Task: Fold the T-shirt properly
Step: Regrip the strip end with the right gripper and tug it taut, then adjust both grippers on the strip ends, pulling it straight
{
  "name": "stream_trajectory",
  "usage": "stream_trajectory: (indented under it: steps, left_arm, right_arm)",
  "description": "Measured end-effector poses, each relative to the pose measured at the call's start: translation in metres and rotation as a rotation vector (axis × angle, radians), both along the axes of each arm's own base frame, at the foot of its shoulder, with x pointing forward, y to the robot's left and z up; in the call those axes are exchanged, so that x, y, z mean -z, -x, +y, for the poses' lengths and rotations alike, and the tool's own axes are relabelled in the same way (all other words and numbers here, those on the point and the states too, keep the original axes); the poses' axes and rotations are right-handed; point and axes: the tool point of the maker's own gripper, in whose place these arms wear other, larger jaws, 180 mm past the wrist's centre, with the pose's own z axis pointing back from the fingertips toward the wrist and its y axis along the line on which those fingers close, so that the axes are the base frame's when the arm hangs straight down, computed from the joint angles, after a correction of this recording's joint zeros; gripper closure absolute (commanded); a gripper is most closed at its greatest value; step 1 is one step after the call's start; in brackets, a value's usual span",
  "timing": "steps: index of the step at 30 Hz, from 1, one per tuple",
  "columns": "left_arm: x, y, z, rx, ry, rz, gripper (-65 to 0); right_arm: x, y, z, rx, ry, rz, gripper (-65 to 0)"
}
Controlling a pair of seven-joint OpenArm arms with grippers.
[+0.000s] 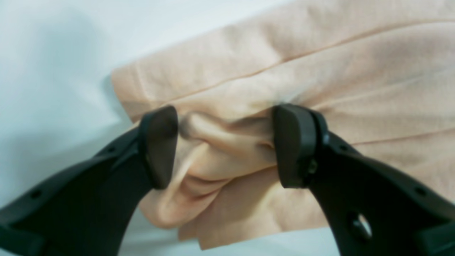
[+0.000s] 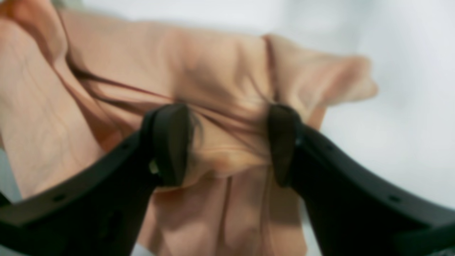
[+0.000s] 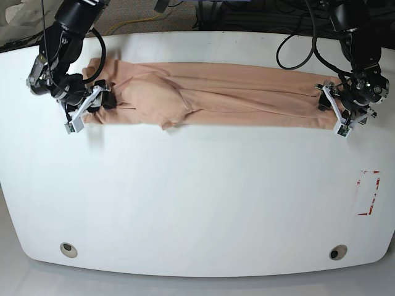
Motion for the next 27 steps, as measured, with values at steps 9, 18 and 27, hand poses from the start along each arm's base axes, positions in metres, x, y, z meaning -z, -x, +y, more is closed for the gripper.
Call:
stream_trajectory:
  steps: [9,18,27]
  left_arm:
    - [-0.007,-0.017,0.0,-0.003,-0.019,-0.01,-45.3]
    - [-0.027,-0.038,0.005,-0.013,-0.047,-0.047,-45.3]
    - [-0.063,-0.042,0.004,0.004,-0.125,-0.115,-44.7]
  right_arm:
    - [0.001,-0.067,-0.008,0.004,-0.096,-0.098,-35.0]
    - [-0.013,-0.075,-0.021,-0.035,-0.012,-0.041,-35.0]
    - [-0.088,-0.074,0.015,-0.177,-0.068,-0.237,-35.0]
